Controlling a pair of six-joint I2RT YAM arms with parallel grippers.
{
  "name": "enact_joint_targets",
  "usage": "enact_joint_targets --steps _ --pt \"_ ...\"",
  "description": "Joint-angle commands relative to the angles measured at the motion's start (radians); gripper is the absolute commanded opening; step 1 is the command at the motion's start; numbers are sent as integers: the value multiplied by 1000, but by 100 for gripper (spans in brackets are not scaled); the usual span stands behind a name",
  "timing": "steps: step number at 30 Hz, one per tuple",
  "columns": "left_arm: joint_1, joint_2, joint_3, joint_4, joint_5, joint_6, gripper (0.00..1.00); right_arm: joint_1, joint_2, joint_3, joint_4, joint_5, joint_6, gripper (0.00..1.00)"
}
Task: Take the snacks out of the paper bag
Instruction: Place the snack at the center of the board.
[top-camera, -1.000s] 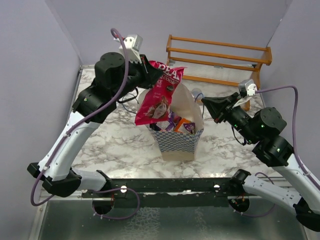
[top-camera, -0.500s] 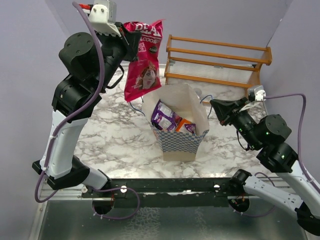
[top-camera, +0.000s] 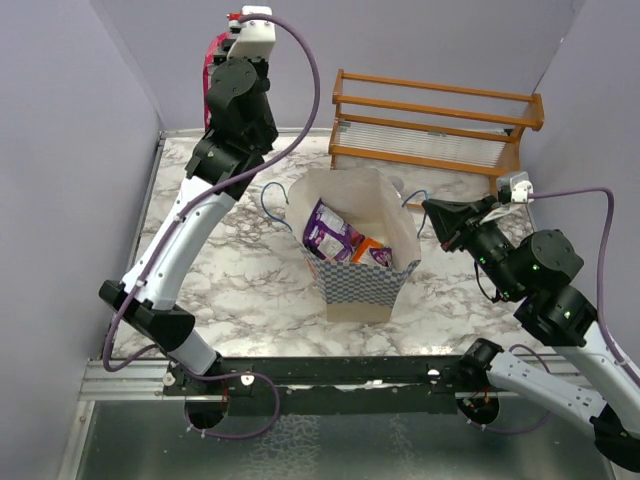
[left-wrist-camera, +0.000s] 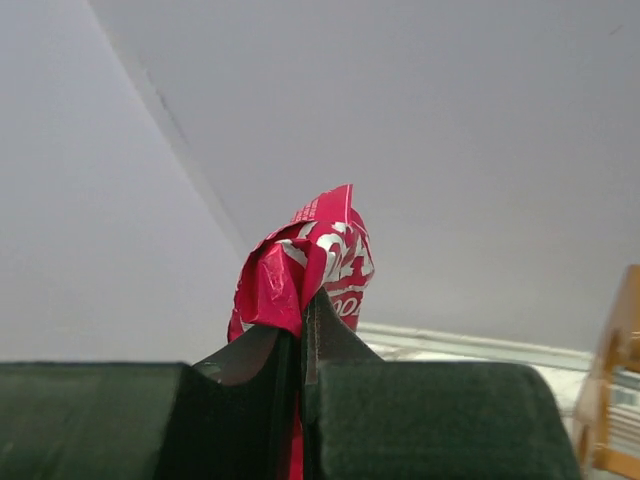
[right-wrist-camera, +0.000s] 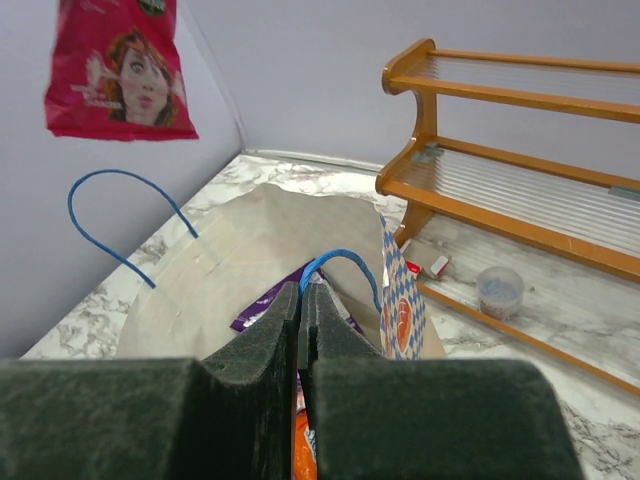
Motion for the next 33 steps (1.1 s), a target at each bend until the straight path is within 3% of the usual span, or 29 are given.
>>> enact_joint_targets --steps 1,7,13,23,28,33 --pt "142 -26 -53 -8 -39 -177 0 3 -3 24 21 9 6 2" --pt "379 -68 -266 -96 256 -613 0 3 -11 4 37 10 22 2" --pt "577 -42 -540 100 513 -898 0 3 -3 12 38 1 32 2" --pt "737 348 -366 207 1012 -1166 0 3 -7 17 28 1 35 2" --pt "779 487 -266 231 1078 -1229 0 3 -4 11 27 -11 46 2" --pt "897 614 -140 125 1148 -1253 0 2 12 18 31 -25 49 2"
